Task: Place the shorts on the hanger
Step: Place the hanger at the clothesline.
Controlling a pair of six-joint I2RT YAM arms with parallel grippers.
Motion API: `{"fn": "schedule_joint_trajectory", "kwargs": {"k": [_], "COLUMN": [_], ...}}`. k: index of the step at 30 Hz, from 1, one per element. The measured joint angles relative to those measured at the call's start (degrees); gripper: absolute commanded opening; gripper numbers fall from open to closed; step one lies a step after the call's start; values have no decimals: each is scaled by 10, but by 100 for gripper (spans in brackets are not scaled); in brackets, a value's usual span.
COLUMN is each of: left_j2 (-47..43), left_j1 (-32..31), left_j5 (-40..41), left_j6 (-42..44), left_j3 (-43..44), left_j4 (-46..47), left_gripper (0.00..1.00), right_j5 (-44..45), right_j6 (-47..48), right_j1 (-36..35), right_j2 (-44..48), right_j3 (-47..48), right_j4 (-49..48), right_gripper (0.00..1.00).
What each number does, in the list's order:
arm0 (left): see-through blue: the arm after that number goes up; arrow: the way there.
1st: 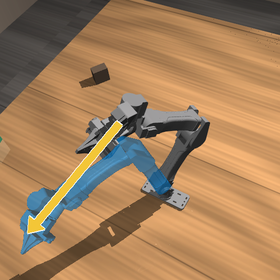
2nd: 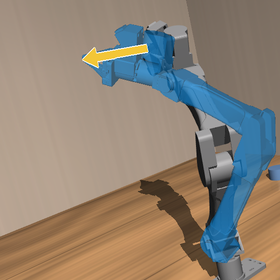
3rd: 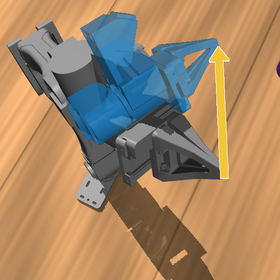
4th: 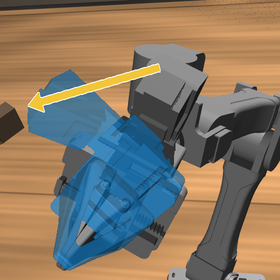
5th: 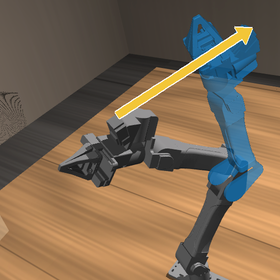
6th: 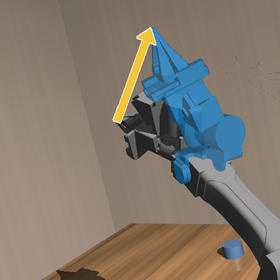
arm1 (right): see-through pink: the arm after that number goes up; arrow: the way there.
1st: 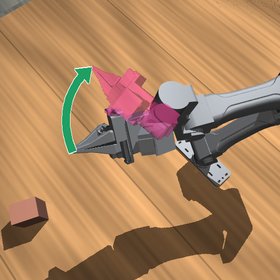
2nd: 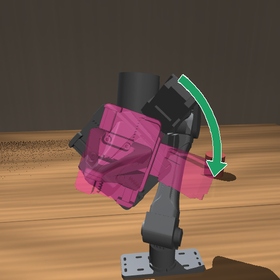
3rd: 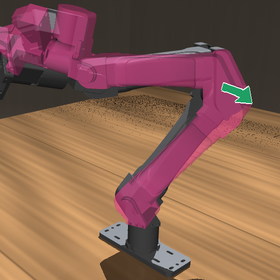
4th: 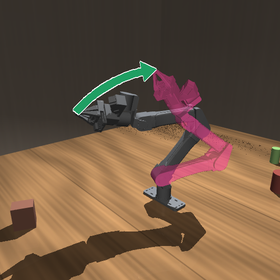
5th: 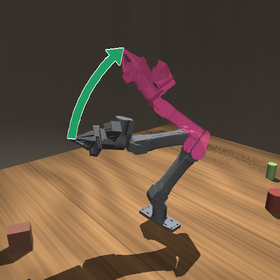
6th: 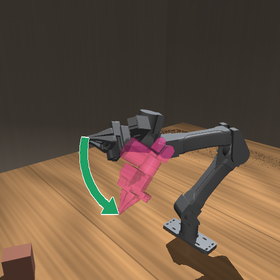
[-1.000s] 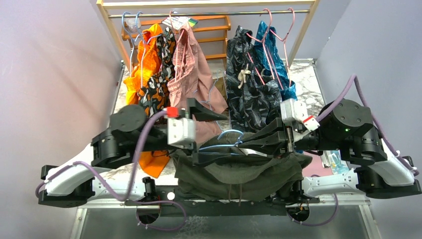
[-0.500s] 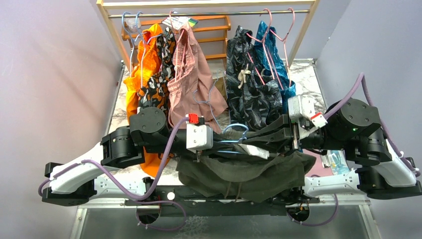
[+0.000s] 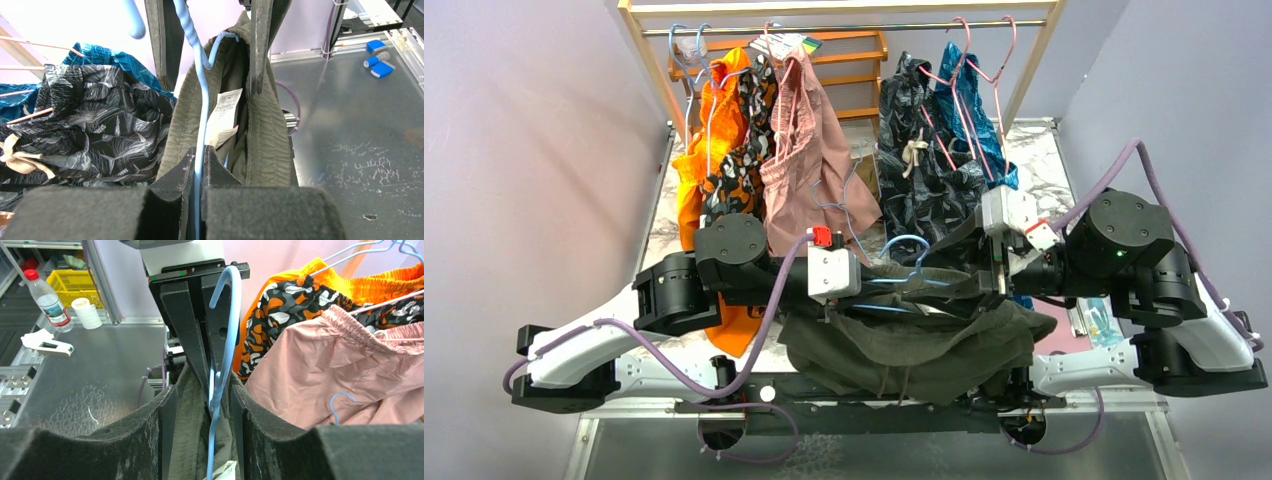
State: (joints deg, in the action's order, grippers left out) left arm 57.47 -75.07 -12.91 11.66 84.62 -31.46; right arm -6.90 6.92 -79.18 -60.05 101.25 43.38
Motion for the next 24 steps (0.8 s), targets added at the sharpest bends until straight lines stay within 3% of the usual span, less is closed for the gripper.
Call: {"fn": "schedule_joint_trajectory", "kwargs": {"k": [3, 7, 8, 9, 11, 14, 19, 24], "left_j2": [6, 12, 12, 11, 10, 7, -42, -114], "left_j1": [0, 0, 0, 0, 1, 1, 1, 1], "left_j5": [-2, -6, -9, -10, -12, -11, -10, -12], "left_j6": [0, 0, 0, 0, 0, 0, -3, -5], "left_j3": [0, 3, 3, 5, 5, 8, 17, 58], "left_j4": [0, 0, 0, -3, -6, 5, 30, 91], "left_gripper": [0, 0, 0, 6, 55, 97, 99, 99], "right_j5": [5, 12, 14, 14, 14, 11, -30, -80], "right_j6": [0, 2, 3, 1, 1, 2, 1, 0], "right_j1": [0, 0, 0, 0, 0, 0, 0, 0], "right_j2": [-7, -24, -28, -31, -31, -35, -62, -46], "right_j3": [2, 7, 7, 7, 7, 24, 146, 233], "right_j4": [2, 11, 14, 15, 16, 36, 85, 61], "right_gripper": [33, 2, 1, 1, 1, 1, 1, 1]}}
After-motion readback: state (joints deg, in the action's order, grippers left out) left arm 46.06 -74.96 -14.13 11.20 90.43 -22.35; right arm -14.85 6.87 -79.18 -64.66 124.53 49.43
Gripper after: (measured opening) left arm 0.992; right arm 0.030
